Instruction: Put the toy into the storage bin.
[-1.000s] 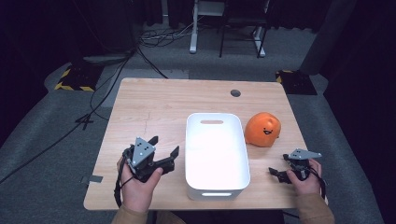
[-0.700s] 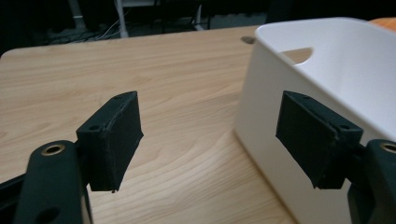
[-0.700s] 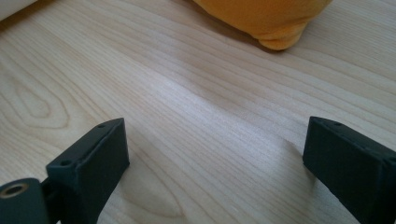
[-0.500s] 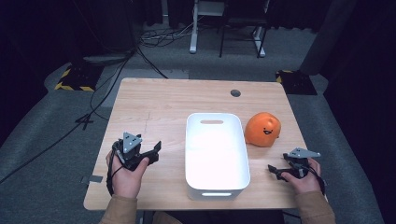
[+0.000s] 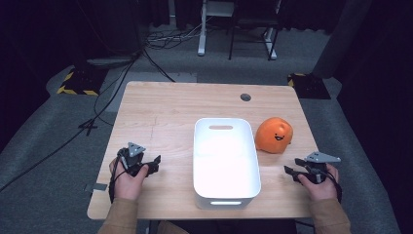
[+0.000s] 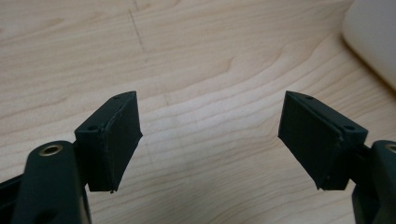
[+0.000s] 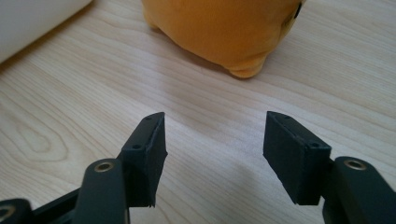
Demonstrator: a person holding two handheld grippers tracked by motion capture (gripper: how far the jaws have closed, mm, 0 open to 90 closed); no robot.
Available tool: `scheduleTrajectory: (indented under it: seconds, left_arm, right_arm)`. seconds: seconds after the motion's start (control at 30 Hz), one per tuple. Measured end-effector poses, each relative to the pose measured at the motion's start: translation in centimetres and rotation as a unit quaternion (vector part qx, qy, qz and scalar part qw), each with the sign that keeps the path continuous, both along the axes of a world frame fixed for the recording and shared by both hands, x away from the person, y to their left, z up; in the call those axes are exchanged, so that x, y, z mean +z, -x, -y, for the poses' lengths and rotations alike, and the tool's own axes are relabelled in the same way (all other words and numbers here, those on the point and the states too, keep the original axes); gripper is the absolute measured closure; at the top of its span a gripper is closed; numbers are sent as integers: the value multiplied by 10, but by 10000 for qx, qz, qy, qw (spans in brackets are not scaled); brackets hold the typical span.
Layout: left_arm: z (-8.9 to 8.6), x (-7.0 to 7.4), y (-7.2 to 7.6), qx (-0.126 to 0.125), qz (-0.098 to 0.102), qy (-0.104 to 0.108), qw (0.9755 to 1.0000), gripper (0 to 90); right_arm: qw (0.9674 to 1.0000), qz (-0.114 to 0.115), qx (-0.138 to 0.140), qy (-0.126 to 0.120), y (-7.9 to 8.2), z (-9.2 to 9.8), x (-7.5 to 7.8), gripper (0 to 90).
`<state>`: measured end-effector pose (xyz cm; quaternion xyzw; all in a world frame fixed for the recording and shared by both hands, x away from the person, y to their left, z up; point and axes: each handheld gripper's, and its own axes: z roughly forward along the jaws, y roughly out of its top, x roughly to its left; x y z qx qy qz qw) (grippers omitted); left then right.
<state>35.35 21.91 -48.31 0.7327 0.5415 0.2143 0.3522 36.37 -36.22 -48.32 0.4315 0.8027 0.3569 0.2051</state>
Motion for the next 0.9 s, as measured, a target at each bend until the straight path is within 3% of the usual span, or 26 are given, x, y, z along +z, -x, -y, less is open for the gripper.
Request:
scheduleTrajectory:
  seconds: [0.27, 0.33, 0.47, 0.53, 0.9]
  left_arm:
    - [-11, -18, -4, 162, -369, -65, 9992, 209]
    - [-11, -19, -4, 209, -345, -199, 9990, 197]
    - [-11, -19, -4, 206, -361, -226, 9989, 192]
    - [-11, -20, -5, 198, -346, -294, 9988, 189]
    - [-14, -20, -7, 34, -363, -305, 9989, 180]
  right_arm:
    - [9998, 72, 81, -171, -5, 1, 19, 419]
    - [9998, 109, 22, -158, -10, 3, 23, 411]
    - [9997, 173, 8, -147, -16, 4, 32, 403]
    - [9995, 149, -39, -275, -20, 2, 36, 400]
    - [9988, 296, 152, -367, -35, -3, 61, 397]
